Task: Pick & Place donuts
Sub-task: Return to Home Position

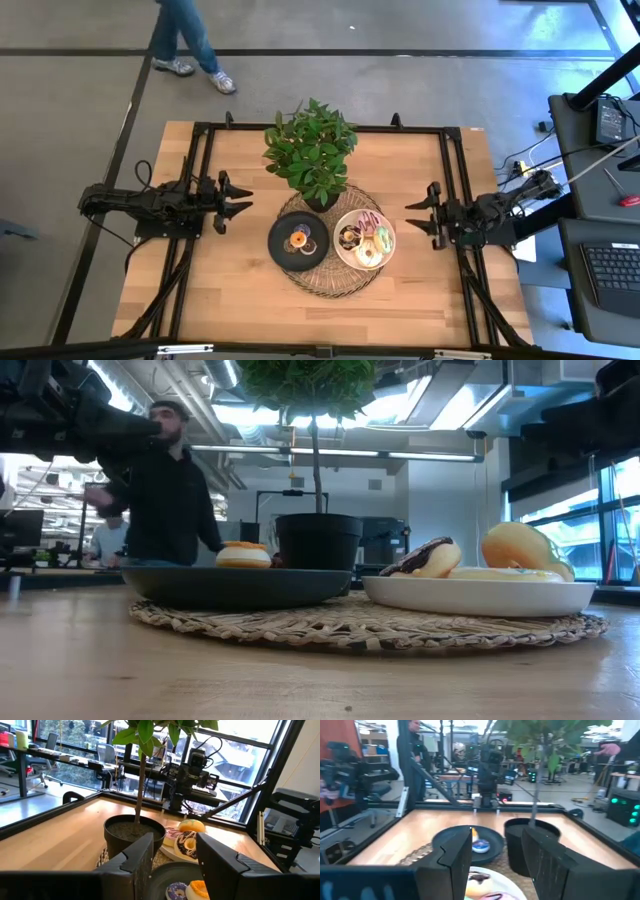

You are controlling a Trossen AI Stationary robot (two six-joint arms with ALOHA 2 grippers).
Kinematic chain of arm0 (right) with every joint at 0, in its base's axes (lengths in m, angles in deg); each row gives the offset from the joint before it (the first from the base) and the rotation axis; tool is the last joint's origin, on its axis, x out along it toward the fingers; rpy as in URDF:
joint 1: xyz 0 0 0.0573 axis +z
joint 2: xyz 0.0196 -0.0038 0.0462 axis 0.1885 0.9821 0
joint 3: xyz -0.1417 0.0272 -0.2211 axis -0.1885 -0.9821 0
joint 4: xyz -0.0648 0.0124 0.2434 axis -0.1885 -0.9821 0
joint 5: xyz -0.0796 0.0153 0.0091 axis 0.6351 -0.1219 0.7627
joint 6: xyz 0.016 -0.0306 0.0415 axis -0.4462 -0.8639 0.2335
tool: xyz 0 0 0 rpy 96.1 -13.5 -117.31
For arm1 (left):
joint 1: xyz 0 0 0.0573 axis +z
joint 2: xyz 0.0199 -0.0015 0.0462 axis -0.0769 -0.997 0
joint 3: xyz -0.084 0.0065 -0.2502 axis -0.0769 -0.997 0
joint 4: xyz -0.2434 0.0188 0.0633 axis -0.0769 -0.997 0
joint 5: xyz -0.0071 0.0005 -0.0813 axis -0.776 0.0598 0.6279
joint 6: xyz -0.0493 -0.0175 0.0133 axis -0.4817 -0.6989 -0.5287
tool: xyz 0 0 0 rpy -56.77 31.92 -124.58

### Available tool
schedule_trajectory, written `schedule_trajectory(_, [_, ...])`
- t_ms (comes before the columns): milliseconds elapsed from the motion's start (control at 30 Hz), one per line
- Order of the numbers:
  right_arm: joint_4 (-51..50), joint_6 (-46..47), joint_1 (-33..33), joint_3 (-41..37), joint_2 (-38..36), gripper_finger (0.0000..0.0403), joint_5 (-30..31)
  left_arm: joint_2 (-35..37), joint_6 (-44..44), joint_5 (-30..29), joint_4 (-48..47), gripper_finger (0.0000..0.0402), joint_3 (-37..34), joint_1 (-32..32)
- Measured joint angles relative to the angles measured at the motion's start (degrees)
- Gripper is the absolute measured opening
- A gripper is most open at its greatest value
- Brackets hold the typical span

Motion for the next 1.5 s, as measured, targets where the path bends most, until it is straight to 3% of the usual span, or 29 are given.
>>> schedule_trajectory(233, [0.0,-1.3,-8.4,0.0,0.0,0.0173,-4.4,0.0,0.0,0.0,0.0,0.0146,0.0,0.0])
schedule_trajectory(500, [-0.2,-2.4,-19.7,0.0,0.0,0.0173,-14.2,0.0,1.5,0.0,0.0,0.0145,0.0,0.0])
schedule_trajectory(767, [-3.2,1.4,-29.5,0.0,0.0,0.0173,-20.6,0.0,2.7,0.1,0.0,0.0146,0.0,0.0])
schedule_trajectory(900, [-3.8,1.3,-32.1,0.0,0.0,0.0173,-24.8,0.0,3.0,0.1,0.0,0.0144,0.0,0.0])
schedule_trajectory(1500, [-3.8,0.4,-35.4,0.0,5.1,0.0173,-25.4,0.0,6.0,-0.4,0.0,0.0147,0.0,0.0])
